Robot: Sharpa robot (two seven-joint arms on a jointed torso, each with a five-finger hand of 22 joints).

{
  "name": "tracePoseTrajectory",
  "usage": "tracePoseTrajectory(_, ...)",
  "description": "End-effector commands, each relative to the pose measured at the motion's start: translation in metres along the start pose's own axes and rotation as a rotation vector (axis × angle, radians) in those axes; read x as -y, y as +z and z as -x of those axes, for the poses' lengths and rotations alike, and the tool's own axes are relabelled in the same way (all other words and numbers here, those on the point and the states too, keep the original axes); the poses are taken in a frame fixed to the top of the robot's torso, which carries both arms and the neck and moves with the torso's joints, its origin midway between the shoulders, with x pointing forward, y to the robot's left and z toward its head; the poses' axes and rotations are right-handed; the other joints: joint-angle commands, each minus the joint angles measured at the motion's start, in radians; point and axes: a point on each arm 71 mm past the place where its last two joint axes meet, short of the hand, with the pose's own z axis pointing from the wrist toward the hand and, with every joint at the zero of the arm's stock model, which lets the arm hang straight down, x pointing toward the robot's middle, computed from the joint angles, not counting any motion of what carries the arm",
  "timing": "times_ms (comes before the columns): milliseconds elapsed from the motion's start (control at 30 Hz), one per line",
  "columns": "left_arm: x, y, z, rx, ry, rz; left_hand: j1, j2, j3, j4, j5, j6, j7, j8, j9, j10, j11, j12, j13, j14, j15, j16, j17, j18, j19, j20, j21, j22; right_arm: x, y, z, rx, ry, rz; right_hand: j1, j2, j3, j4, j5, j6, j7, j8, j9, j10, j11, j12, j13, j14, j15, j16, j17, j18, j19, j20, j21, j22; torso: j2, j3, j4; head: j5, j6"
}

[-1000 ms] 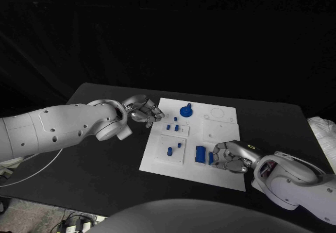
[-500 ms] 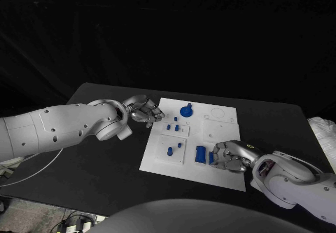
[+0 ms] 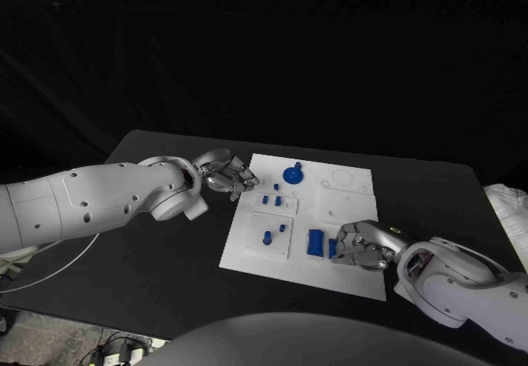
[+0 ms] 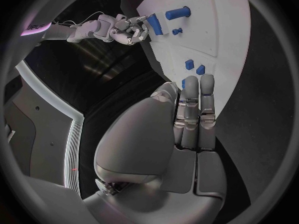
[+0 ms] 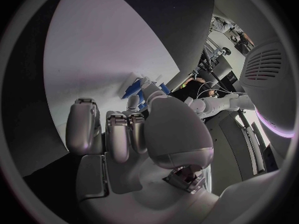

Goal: Assemble the parts on the task board

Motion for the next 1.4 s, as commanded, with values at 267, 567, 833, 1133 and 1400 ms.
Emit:
tracePoseTrajectory(267,0.0006,0.0002,-0.0016,-0.012,-0.005,-0.002,0.004,0.001,0.007,0.0,0.006,0.009,0.002,0.004,0.001,0.009,0.0,-0.004,-0.002,-0.006,0.002,0.006,-0.002,0.007,-0.008,-0.001,0.0,0.027,-0.0011,-0.0049,0.0023,0.034,0.056,0.024,-0.015,0.025,-0.012,0.021,-0.005,-0.004,-0.002,0.012,0.004,0.104,-0.009,-0.001,0.263,0.102,-0.006,0.003,0.263,0.0,-0.006,0.0,0.001,0.172,0.0,0.0,0.0001,0.003,0.0)
tracePoseTrajectory(567,0.0006,0.0002,-0.0018,-0.011,-0.005,-0.002,0.004,0.001,0.008,0.0,0.006,0.009,0.002,0.004,0.001,0.009,0.0,-0.005,-0.002,-0.007,0.002,0.006,-0.002,0.007,-0.009,-0.001,-0.002,0.027,0.0012,-0.0099,0.0057,0.055,0.087,0.025,0.006,0.053,-0.004,0.026,-0.002,-0.007,-0.004,0.007,-0.002,0.104,-0.011,-0.001,0.263,0.102,-0.008,0.003,0.263,0.001,-0.007,-0.001,0.0,0.172,0.0,0.0002,-0.0003,0.005,0.0)
tracePoseTrajectory(833,0.0006,0.0003,-0.0018,-0.01,-0.005,-0.003,0.004,0.001,0.008,0.0,0.007,0.009,0.002,0.004,0.001,0.01,0.0,-0.005,-0.002,-0.007,0.002,0.006,-0.002,0.007,-0.01,-0.001,-0.004,0.026,0.0021,-0.0108,0.0054,0.034,0.088,0.025,0.083,0.051,0.064,0.0,0.327,-0.018,0.004,-0.055,-0.058,0.104,-0.006,-0.001,0.263,0.102,-0.004,0.003,0.263,0.002,-0.014,0.0,-0.005,0.169,0.0,0.0001,-0.0003,0.004,0.0)
tracePoseTrajectory(1133,0.0004,0.0001,-0.0017,-0.009,-0.005,-0.005,0.004,0.001,0.008,0.0,0.007,0.009,0.002,0.004,0.001,0.01,0.0,-0.005,-0.002,-0.007,0.002,0.006,-0.002,0.007,-0.01,-0.001,-0.004,0.026,-0.0003,-0.0089,0.0013,-0.014,0.045,0.038,0.074,-0.01,0.093,-0.003,0.38,-0.012,0.012,-0.064,-0.074,0.104,0.003,-0.001,0.263,0.102,0.003,0.003,0.263,0.002,-0.018,0.007,-0.005,0.169,0.0,0.0002,-0.0007,0.003,0.0)
tracePoseTrajectory(1400,0.0002,0.0,-0.002,-0.01,-0.005,-0.005,0.004,0.001,0.008,0.0,0.007,0.009,0.002,0.004,0.001,0.01,0.0,-0.005,-0.002,-0.007,0.002,0.006,-0.002,0.007,-0.01,-0.001,-0.004,0.026,-0.0028,-0.0053,-0.0016,-0.033,0.026,0.038,0.049,-0.031,0.074,0.012,0.222,-0.009,0.012,-0.035,-0.057,0.104,0.004,-0.001,0.263,0.102,0.005,0.003,0.263,0.002,-0.018,0.011,-0.002,0.169,0.0,0.0001,-0.0002,0.001,0.0)
